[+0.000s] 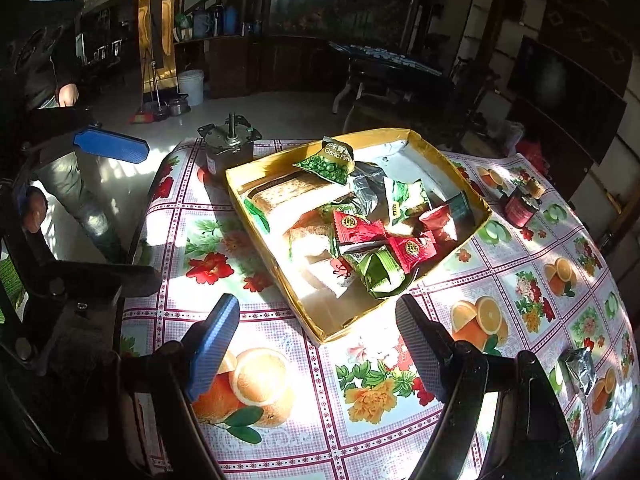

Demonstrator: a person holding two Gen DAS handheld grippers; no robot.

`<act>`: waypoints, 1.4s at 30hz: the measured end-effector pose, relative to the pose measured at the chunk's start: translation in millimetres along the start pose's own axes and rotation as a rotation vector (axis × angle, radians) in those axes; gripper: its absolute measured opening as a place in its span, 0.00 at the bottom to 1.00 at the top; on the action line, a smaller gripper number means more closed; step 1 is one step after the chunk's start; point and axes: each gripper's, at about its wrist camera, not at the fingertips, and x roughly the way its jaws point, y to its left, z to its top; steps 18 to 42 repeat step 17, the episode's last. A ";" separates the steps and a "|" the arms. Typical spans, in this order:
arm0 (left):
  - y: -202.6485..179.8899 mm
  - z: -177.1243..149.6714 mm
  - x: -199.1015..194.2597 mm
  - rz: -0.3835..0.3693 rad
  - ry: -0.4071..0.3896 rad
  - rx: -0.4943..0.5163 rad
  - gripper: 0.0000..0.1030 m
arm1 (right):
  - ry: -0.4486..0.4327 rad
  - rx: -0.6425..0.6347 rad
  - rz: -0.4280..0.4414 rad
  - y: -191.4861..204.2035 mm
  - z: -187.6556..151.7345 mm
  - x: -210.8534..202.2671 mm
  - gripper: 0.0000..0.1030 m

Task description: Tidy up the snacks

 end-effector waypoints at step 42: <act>-5.9 6.5 9.6 -0.006 0.002 0.011 0.98 | -0.033 0.059 0.050 -10.0 -1.0 5.3 0.78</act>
